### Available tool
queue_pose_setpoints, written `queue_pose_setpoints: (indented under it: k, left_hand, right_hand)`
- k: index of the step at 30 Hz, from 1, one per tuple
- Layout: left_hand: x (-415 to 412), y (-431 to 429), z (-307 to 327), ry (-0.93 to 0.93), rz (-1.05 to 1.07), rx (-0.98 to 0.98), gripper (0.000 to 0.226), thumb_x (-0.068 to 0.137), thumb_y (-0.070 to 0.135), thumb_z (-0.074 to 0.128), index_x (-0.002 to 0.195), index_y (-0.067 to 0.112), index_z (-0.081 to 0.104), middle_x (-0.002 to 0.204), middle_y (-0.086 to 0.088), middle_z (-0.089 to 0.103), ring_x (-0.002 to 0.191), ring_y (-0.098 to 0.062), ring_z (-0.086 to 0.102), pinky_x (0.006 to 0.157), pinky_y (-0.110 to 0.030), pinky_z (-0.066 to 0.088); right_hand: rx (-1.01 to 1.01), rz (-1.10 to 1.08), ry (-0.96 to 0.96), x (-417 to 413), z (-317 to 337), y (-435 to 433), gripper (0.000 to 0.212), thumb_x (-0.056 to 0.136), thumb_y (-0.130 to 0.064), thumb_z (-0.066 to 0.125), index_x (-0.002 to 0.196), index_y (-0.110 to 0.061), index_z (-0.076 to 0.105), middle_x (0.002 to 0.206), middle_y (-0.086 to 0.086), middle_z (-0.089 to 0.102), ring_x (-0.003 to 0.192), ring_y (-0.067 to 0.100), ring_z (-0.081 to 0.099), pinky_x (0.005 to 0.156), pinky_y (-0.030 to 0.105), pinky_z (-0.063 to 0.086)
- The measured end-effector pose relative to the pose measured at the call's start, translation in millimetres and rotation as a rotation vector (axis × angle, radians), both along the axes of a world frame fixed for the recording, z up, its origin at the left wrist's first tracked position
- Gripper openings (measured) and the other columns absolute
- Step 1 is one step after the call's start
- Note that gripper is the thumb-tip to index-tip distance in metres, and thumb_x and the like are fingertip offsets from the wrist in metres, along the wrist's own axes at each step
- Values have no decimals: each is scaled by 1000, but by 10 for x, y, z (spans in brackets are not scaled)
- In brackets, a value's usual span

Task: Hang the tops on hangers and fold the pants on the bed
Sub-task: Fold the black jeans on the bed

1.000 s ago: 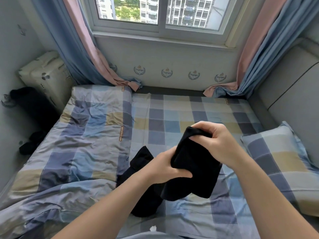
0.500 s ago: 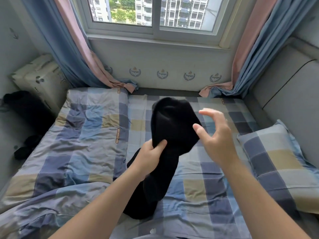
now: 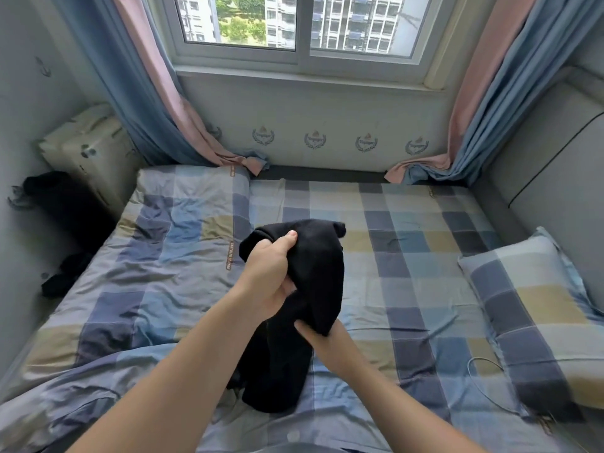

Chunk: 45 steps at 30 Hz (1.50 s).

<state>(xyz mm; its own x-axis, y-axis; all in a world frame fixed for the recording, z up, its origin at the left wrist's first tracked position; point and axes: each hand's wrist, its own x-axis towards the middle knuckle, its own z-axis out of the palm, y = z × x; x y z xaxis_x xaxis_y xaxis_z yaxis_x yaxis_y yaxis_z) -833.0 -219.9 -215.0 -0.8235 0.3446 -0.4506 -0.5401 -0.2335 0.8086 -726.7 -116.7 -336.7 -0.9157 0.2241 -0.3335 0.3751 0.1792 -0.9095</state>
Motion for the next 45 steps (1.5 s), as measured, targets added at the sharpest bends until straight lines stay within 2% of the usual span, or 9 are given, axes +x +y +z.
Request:
queue_pose_setpoints:
  k: [5, 10, 14, 17, 22, 30, 35, 42, 45]
  left_hand:
    - [-125, -76, -64, 33, -20, 47, 30, 106, 24, 49, 122, 1, 61, 116, -19, 72, 96, -26, 73, 67, -37, 59]
    - [-182, -165, -372, 112, -160, -96, 43, 100, 51, 49, 126, 20, 62, 119, 0, 73, 113, -21, 68, 93, -42, 54]
    - [-59, -256, -713, 133, -371, -241, 46, 87, 67, 56, 122, 37, 61, 125, 11, 69, 120, -13, 62, 105, -40, 48]
    - [108, -353, -873, 198, -549, -270, 49, 84, 53, 66, 128, 31, 61, 126, 10, 69, 117, -8, 64, 94, -24, 51]
    - [312, -332, -1142, 341, -792, -447, 40, 85, 32, 77, 123, 33, 63, 117, 14, 71, 110, -3, 66, 100, -33, 52]
    - [327, -295, -1287, 351, -648, -509, 43, 90, 60, 50, 102, 25, 71, 102, 1, 76, 99, -21, 71, 97, -53, 52]
    - [279, -273, -1046, 312, -498, -374, 36, 99, 45, 51, 108, 18, 73, 106, -3, 76, 102, -20, 72, 99, -50, 52]
    - [186, -264, -613, 324, -342, -260, 41, 93, 50, 55, 105, 16, 76, 102, -16, 76, 98, -33, 73, 95, -58, 53]
    - [190, -251, -443, 354, -311, -246, 36, 103, 40, 52, 105, 13, 75, 101, -13, 76, 97, -30, 73, 94, -58, 54]
  right_hand:
    - [-4, -89, -111, 5, 120, 118, 26, 100, -30, 59, 89, -7, 65, 75, 1, 58, 73, 14, 53, 60, 23, 42]
    - [-146, -162, -13, 28, 409, 193, 15, 101, -17, 57, 94, -15, 70, 86, -5, 74, 78, 2, 70, 66, 13, 51]
    - [-212, -203, 105, -1, 679, 252, 18, 100, -14, 58, 99, -4, 73, 91, 8, 78, 89, 19, 75, 68, 21, 56]
    - [-220, -216, 150, -41, 868, 279, 20, 100, -14, 58, 97, -2, 73, 85, 6, 77, 82, 15, 74, 64, 18, 54]
    - [-180, -236, 230, -116, 1096, 300, 25, 98, -17, 62, 83, 3, 68, 75, 11, 73, 74, 18, 72, 61, 24, 56]
    - [-294, -258, 278, -178, 1180, 365, 17, 100, -14, 58, 111, -10, 69, 106, 8, 76, 106, 24, 71, 89, 37, 56]
    - [-213, -140, 222, -96, 1003, 444, 40, 101, -12, 56, 139, -19, 53, 130, -5, 67, 119, 2, 62, 96, 15, 50]
    - [-67, -41, 66, 152, 641, 408, 65, 75, -52, 72, 134, -43, 49, 135, -20, 57, 129, -4, 49, 112, 34, 41]
    - [-52, -1, 23, 225, 478, 296, 72, 74, -50, 75, 137, -46, 42, 133, -29, 53, 125, -16, 42, 101, 18, 39]
